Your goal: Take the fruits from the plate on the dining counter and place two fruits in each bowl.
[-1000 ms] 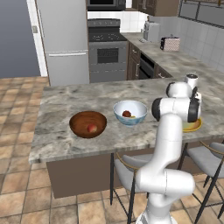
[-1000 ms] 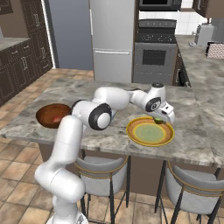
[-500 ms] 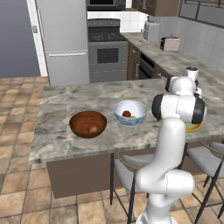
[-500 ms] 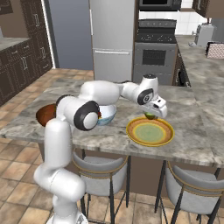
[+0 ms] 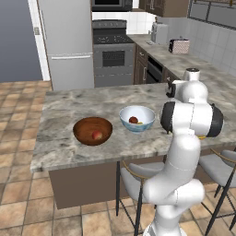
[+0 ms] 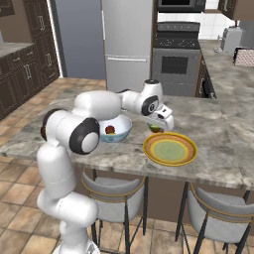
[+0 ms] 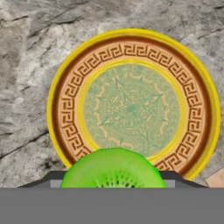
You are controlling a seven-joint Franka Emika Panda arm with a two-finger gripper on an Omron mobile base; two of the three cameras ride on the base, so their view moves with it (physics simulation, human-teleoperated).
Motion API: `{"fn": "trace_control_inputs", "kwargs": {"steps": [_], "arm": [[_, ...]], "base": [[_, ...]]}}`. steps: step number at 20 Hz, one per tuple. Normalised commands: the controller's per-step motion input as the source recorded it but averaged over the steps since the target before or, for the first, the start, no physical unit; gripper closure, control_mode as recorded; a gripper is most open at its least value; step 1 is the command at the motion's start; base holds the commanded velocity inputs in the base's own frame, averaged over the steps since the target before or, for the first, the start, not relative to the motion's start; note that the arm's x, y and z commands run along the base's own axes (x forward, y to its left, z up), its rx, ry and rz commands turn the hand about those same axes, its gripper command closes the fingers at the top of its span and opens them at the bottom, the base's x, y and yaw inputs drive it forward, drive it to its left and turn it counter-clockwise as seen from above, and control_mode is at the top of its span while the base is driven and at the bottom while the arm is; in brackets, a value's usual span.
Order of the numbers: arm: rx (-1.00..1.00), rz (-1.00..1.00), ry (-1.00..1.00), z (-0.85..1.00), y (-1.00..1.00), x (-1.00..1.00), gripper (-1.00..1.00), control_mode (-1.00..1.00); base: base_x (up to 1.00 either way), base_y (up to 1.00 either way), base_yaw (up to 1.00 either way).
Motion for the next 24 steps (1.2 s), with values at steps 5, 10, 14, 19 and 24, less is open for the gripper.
{"fn": "trace_control_inputs", "kwargs": {"steps": [5,10,14,19,24], "arm": [[0.00,0.07,0.03,0.01,0.59,-0.04,1.00,-1.00],[0.09,0.15,0.02,0.01,0.40,-0.01,1.00,-1.00],[0.18,0.17,0.05,0.17,0.14,-0.06,1.00,-1.00],[0.20,0.16,0.06,0.39,0.06,-0.14,1.00,-1.00],[0.10,0.13,0.05,0.26,0.41,-0.03,1.00,-1.00]], "base": [[0.00,0.00,0.00],[0.00,0.00,0.00],[0.00,0.00,0.00],[0.00,0.00,0.00],[0.00,0.00,0.00]]}}
